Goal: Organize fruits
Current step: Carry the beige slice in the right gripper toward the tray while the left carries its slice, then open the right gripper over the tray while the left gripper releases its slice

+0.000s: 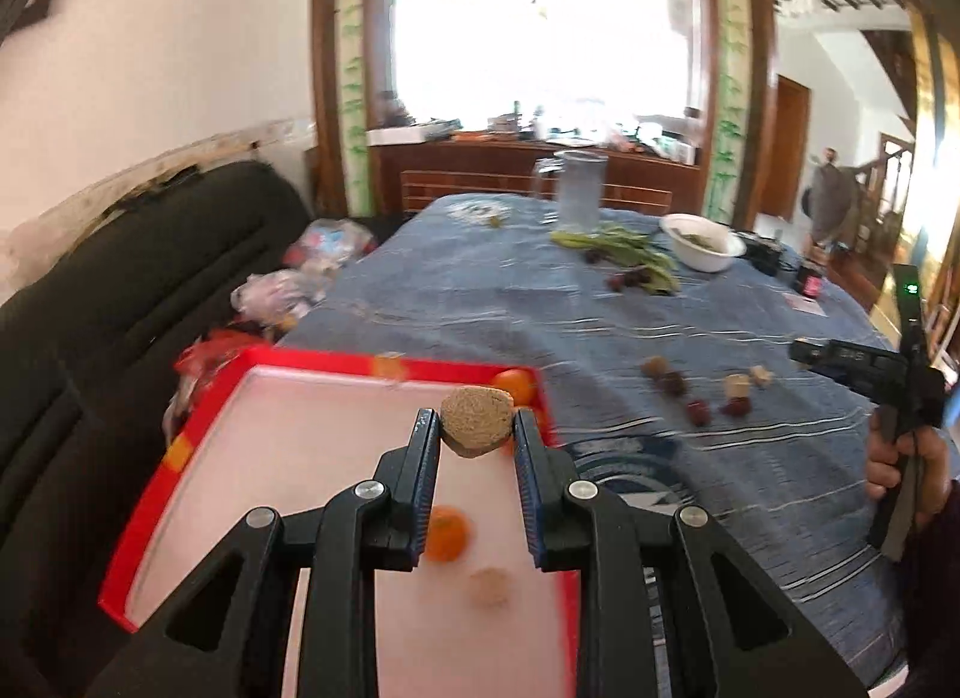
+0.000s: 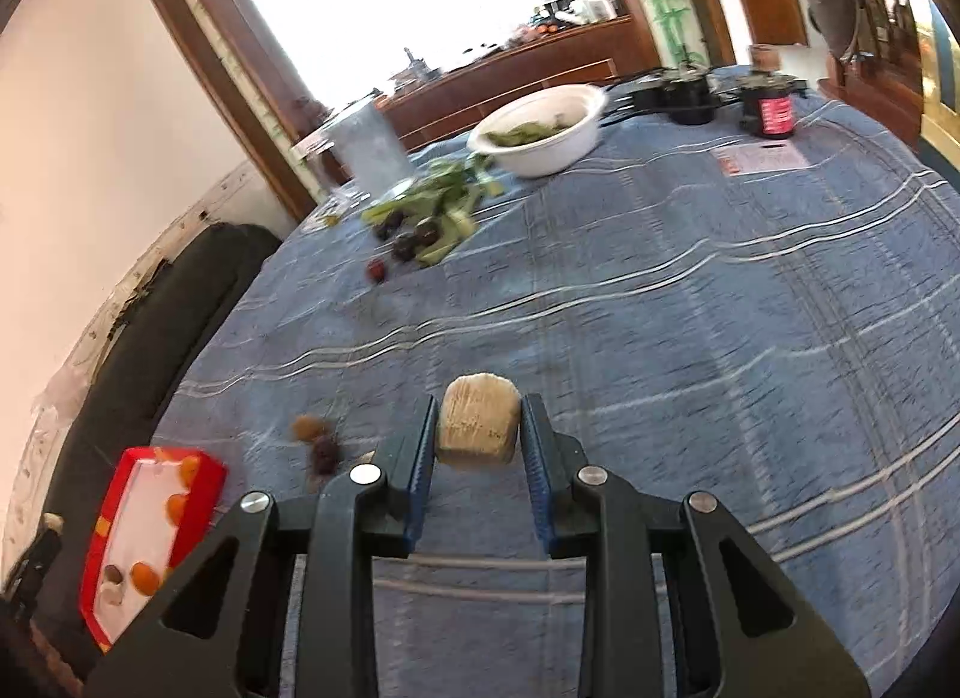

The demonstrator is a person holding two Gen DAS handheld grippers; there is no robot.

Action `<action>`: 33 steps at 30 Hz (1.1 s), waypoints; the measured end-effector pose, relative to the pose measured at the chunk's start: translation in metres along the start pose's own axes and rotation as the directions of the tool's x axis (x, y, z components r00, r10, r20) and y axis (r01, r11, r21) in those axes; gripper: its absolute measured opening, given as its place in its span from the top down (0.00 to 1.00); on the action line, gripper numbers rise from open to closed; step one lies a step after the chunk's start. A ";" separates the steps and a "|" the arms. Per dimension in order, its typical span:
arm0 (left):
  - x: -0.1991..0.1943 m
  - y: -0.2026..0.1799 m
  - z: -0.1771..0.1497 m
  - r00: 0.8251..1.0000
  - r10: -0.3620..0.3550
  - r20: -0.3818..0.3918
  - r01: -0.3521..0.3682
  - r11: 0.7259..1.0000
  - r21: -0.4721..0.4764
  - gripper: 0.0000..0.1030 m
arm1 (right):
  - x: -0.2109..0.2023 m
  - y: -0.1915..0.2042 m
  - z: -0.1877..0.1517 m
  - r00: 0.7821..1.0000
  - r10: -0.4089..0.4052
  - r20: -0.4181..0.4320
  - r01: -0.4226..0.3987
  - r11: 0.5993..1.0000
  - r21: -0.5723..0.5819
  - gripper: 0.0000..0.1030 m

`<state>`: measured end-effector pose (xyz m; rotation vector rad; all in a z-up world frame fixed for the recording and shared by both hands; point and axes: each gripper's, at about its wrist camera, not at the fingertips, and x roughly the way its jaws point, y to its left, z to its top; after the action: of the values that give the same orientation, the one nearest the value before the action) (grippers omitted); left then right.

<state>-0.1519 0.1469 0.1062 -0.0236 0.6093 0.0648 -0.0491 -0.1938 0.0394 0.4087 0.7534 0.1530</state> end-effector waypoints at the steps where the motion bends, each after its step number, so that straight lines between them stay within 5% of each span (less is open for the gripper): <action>1: 0.001 0.009 -0.002 1.000 0.009 -0.007 -0.009 1.000 -0.013 0.77 | -0.003 0.014 -0.003 1.000 0.020 -0.004 -0.020 1.000 -0.025 0.71; 5: 0.008 0.033 -0.009 0.999 0.033 -0.032 -0.035 0.998 -0.047 0.77 | -0.007 0.078 -0.022 0.991 0.129 -0.035 -0.132 0.983 -0.128 0.71; 10: 0.012 0.049 -0.017 0.997 0.052 -0.051 -0.055 0.997 -0.047 0.77 | -0.001 0.176 -0.068 0.953 0.264 -0.148 -0.299 0.902 -0.312 0.71; 15: 0.022 0.061 -0.028 0.992 0.092 -0.088 -0.096 0.995 -0.040 0.77 | 0.010 0.233 -0.110 0.929 0.282 -0.242 -0.363 0.827 -0.429 0.71; 33: 0.038 0.072 -0.046 0.973 0.156 -0.171 -0.156 0.988 0.016 0.73 | 0.047 0.241 -0.127 0.917 0.231 -0.324 -0.348 0.861 -0.372 0.68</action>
<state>-0.1522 0.2185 0.0469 0.0211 0.7834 0.2167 -0.1000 0.0776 0.0259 0.0807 0.8960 0.6617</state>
